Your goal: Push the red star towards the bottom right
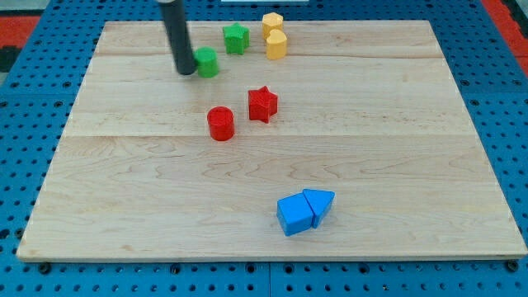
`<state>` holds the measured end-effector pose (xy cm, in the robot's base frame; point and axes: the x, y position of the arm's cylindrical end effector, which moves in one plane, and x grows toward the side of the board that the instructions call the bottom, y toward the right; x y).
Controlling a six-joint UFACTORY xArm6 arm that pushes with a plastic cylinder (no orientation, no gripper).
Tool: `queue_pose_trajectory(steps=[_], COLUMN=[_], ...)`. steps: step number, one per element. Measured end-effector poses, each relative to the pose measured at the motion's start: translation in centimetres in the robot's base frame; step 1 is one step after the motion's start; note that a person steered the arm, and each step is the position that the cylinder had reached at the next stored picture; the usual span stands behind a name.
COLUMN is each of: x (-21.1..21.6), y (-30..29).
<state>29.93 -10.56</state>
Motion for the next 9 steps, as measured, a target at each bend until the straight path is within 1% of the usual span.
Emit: queue_pose_trajectory(steps=[1, 2, 3, 5, 9], x=[-1.9, -2.1, -2.1, 4.6, 4.6], y=[4.9, 6.8, 6.4, 7.4, 7.5])
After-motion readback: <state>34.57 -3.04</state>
